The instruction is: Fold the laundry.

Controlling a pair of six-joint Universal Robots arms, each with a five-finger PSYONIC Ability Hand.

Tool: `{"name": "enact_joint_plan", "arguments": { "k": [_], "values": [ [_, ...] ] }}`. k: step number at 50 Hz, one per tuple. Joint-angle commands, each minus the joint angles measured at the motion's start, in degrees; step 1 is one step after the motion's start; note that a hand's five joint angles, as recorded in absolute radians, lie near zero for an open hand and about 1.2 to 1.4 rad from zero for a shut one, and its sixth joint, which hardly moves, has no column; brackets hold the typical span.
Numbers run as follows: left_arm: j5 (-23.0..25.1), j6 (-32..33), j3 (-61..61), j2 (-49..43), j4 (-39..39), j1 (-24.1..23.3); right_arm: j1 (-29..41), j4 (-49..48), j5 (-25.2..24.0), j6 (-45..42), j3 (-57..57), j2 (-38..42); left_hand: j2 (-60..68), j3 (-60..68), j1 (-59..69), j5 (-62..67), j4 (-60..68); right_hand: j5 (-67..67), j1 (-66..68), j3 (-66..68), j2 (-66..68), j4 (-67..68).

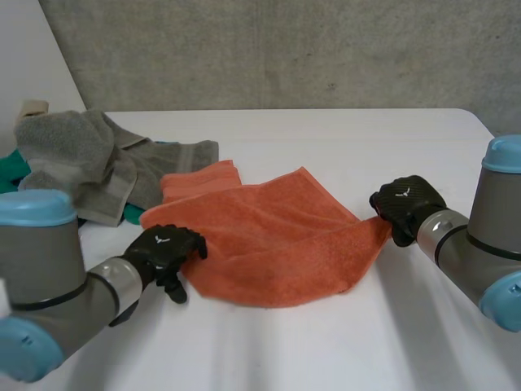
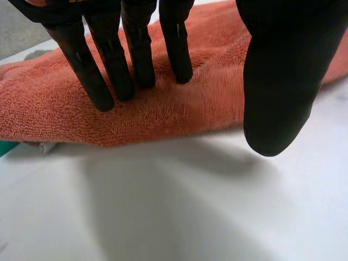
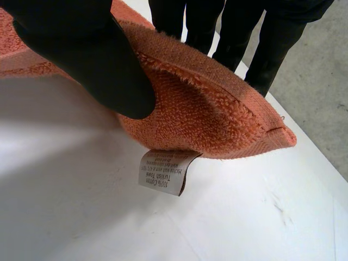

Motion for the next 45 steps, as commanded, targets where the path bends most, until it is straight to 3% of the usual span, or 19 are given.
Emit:
{"name": "enact_joint_plan", "arguments": {
  "k": [1,2,3,8,11,19,24,29,35,41,45],
  "values": [
    [-3.89,3.19,6.83,-6.48,0.89,-2.17,-0.29,-0.27,0.03,0.00,0.59,-0.23,28.18,28.28,27.65,29.07,28.79,11.46,15.43,12.09,12.72,11.28],
    [-4.59,3.19,7.88,-6.31,1.16,-2.61,-0.38,-0.27,0.11,0.00,0.59,-0.41,44.83,44.93,44.30,45.72,45.44,11.46,15.43,12.09,12.72,11.28],
    [-5.12,3.19,8.33,-6.05,1.16,-2.87,-0.38,-0.18,0.11,0.00,0.58,-0.50,51.31,51.41,50.77,52.20,51.92,11.46,15.43,12.09,12.72,11.28],
    [-11.61,1.27,7.99,1.14,1.42,-4.37,-0.47,0.69,0.03,-0.26,0.67,-3.56,51.37,51.48,50.84,52.27,51.98,11.46,15.43,12.09,12.72,11.28],
    [-12.94,-0.23,6.76,8.24,1.78,-4.28,-0.73,2.62,-0.06,-0.52,0.32,-6.02,51.37,51.48,50.84,52.27,51.98,11.46,15.43,12.09,12.72,11.28],
    [-9.35,-1.47,6.92,28.29,-2.43,-2.26,-3.01,14.74,-1.64,-6.49,-3.89,-13.23,51.37,51.48,50.84,52.27,51.98,11.46,15.43,12.09,12.72,11.28],
    [-7.50,-1.64,10.17,33.33,-5.43,-0.50,-4.25,18.71,-4.54,-7.91,-7.67,-16.05,51.37,51.48,50.84,52.27,51.98,11.46,15.43,12.09,12.72,11.28],
    [-8.02,-1.12,13.95,27.02,-6.13,0.29,-3.99,18.37,-6.48,-5.54,-10.40,-15.36,51.37,51.48,50.84,52.27,51.98,11.46,15.43,12.09,12.72,11.28],
    [-10.31,0.47,22.12,10.50,-5.26,0.12,-1.70,15.29,-5.42,-0.97,-11.89,-8.59,51.37,51.48,50.84,52.27,51.98,11.46,15.43,12.09,12.72,11.28],
    [-11.36,1.78,31.60,-6.53,-5.16,-1.81,2.07,11.87,-1.83,2.46,-11.89,0.36,51.37,51.48,50.84,52.27,51.98,11.46,15.43,12.09,12.72,11.28],
    [-13.29,1.17,33.65,-11.14,-7.61,-2.78,2.17,7.14,2.73,3.95,-13.03,4.41,51.37,51.48,50.84,52.27,51.98,11.46,15.43,12.09,12.72,11.28]
  ]
}}
